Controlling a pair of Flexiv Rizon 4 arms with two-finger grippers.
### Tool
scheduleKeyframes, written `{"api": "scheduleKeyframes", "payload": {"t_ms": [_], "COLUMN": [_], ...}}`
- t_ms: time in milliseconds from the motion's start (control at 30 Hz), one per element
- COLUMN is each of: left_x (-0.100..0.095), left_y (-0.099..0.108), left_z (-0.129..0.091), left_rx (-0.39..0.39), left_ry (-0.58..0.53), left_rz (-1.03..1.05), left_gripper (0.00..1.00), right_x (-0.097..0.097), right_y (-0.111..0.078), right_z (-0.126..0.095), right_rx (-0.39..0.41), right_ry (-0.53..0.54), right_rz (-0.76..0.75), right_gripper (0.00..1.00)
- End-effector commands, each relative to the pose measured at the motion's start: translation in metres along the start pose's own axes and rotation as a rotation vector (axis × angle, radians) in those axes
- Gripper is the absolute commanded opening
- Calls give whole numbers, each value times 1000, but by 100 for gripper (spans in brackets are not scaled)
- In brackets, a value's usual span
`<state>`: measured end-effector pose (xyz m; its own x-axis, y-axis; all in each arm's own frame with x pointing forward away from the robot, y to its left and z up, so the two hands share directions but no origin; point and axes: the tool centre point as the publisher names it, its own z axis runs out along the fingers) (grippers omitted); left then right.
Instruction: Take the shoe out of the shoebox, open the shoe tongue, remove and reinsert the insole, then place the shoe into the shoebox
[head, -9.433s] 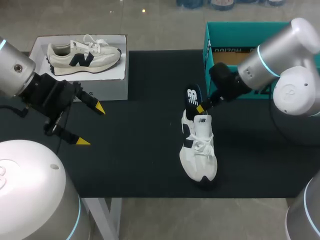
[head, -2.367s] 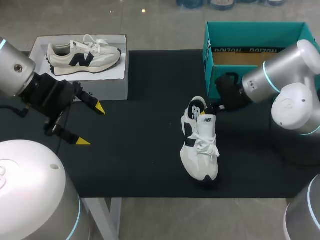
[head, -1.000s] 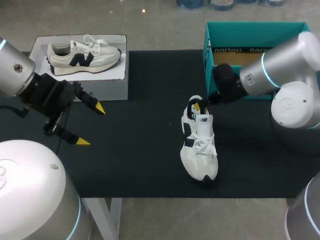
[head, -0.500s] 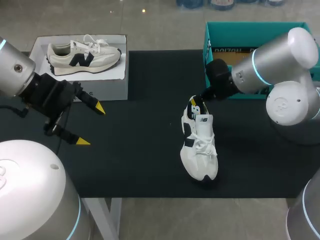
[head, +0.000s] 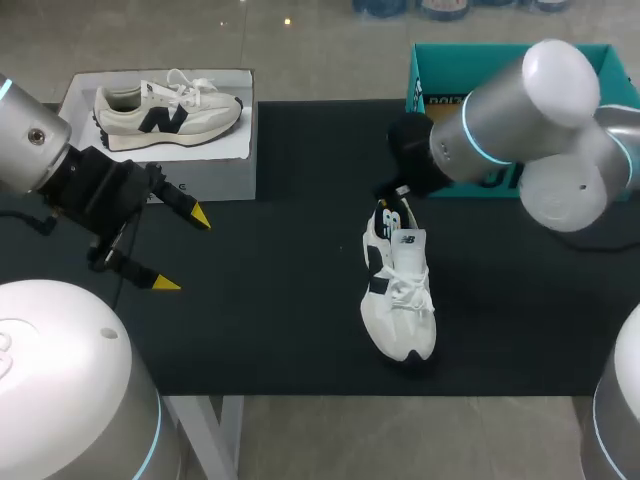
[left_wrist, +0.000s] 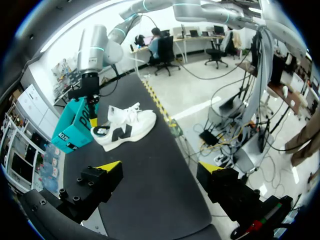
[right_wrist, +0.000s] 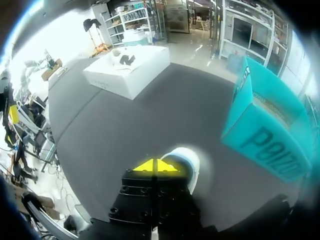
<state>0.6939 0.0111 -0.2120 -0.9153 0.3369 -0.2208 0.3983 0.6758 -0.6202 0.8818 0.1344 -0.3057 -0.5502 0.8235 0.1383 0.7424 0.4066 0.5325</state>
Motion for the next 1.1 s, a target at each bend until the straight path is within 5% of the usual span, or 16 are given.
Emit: {"api": "scheduleKeyframes", "payload": {"t_ms": [33, 667, 1100], "left_x": [0, 0, 0], "left_y": [0, 0, 0], "left_z": [0, 0, 0], "left_rx": [-1, -1, -1], "left_ry": [2, 2, 2], "left_rz": [0, 0, 0], "left_gripper": [100, 100, 100], "right_x": [2, -22, -25], "right_y": [3, 11, -18], "right_z": [8, 27, 41], "right_rx": [11, 108, 163], "right_ry": [-111, -200, -169], "right_rz": [2, 73, 88], "right_gripper": [0, 0, 0]}}
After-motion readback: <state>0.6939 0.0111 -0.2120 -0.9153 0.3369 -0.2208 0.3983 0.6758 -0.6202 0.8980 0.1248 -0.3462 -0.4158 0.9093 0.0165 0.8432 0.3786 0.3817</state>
